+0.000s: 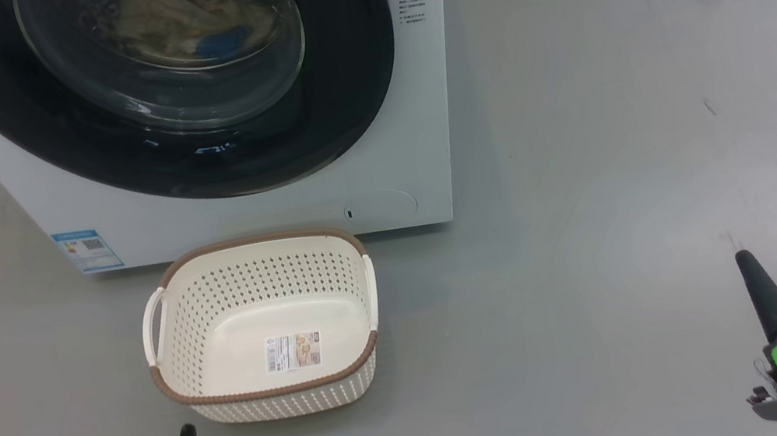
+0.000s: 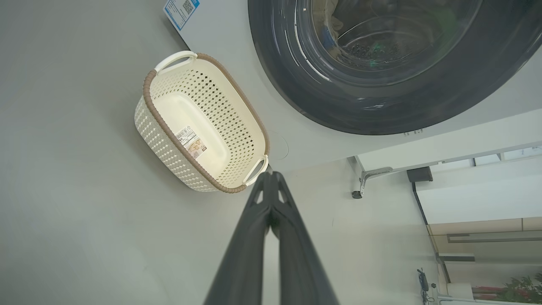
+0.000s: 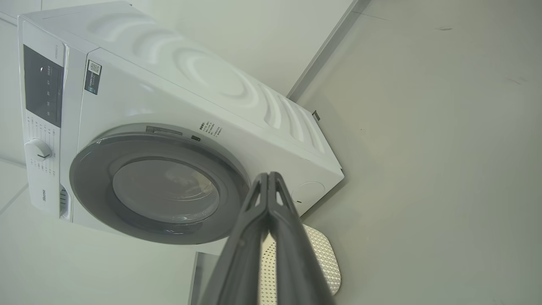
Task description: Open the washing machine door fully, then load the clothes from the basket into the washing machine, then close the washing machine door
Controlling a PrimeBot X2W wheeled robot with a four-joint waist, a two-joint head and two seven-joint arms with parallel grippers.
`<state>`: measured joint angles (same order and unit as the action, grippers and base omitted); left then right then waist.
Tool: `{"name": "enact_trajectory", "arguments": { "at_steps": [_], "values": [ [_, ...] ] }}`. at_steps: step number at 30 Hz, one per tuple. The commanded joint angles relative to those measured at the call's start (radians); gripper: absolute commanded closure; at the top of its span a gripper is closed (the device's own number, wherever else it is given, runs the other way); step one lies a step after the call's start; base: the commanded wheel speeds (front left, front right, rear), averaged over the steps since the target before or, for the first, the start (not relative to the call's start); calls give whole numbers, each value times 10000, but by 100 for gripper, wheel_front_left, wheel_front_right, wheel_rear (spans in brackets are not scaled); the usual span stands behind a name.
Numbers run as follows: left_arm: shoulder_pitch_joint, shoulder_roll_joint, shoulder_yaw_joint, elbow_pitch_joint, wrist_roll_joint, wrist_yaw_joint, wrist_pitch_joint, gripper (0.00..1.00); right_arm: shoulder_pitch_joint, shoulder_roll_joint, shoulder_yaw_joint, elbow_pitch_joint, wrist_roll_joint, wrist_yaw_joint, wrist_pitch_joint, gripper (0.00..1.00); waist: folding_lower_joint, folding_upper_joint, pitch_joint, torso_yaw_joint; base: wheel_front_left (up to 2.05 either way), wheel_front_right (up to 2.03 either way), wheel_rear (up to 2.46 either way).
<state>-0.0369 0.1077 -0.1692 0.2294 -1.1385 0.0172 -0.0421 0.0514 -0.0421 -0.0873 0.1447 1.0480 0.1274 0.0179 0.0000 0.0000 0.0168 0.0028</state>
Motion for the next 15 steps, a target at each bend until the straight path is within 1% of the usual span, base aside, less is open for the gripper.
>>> {"name": "enact_trajectory", "arguments": {
  "at_steps": [1, 15],
  "values": [
    [-540, 50, 400, -231, -287, -109, 77, 100, -574, -274, 112, -246, 366, 20, 51, 100, 0, 0, -5, -1, 0, 0, 0],
    [-586, -79, 1073, -112, -1761, -542, 467, 100, -886, -293, 104, 142, 2114, 24, 247, 100, 0, 0, -46, -10, 0, 0, 0]
  ]
}}
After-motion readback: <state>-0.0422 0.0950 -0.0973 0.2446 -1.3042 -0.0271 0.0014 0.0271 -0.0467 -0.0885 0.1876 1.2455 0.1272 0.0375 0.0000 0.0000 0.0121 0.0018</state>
